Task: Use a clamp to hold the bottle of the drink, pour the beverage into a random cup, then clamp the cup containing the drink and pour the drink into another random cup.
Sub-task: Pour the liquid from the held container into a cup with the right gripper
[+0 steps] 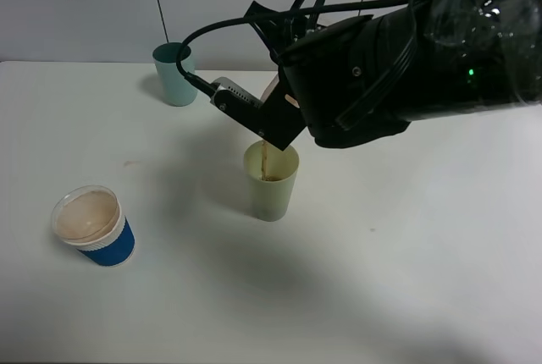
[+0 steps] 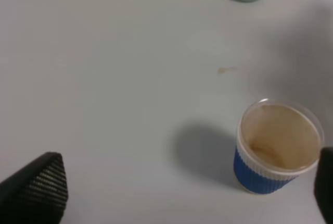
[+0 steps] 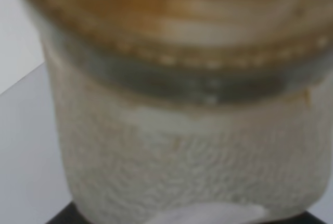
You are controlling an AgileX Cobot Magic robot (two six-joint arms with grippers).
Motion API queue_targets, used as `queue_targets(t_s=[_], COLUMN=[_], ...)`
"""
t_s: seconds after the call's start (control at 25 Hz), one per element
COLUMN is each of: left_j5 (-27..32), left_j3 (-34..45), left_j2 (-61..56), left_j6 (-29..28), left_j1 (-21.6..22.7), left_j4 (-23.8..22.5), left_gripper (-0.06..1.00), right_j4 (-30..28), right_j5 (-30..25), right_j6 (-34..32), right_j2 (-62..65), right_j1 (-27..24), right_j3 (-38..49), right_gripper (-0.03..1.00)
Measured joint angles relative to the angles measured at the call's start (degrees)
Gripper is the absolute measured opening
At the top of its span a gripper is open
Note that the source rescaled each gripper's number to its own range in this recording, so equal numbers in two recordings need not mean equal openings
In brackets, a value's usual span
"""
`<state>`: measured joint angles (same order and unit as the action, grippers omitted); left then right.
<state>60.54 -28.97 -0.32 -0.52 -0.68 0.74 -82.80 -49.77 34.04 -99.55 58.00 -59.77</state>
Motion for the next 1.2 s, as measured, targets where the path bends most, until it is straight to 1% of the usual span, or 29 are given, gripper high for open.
queue_targets(t_s=[0.52,0.76,1.0,1.2], left_j5=[0.00,0.00,0.00,0.00], left_j3=[0.00,0.00,0.00,0.00], left_j2=[0.00,0.00,0.00,0.00], left_j6=[0.00,0.00,0.00,0.00], left_j1=[0.00,0.00,0.00,0.00], left_j4=[0.00,0.00,0.00,0.00], left_gripper=[0.87,0.87,0.87,0.87], right_j4=[-0.69,-4.33,-5.37,-5.54], right_j5=[-0.55,-2.20,-2.36,-2.36], right_j6=[-0.16,-1.91,-3.47,-3.49], right_j2=[0.00,0.00,0.00,0.00], right_j1=[0.00,0.00,0.00,0.00], right_j3=[0.00,0.00,0.00,0.00], right_gripper=[0.00,0.00,0.00,0.00])
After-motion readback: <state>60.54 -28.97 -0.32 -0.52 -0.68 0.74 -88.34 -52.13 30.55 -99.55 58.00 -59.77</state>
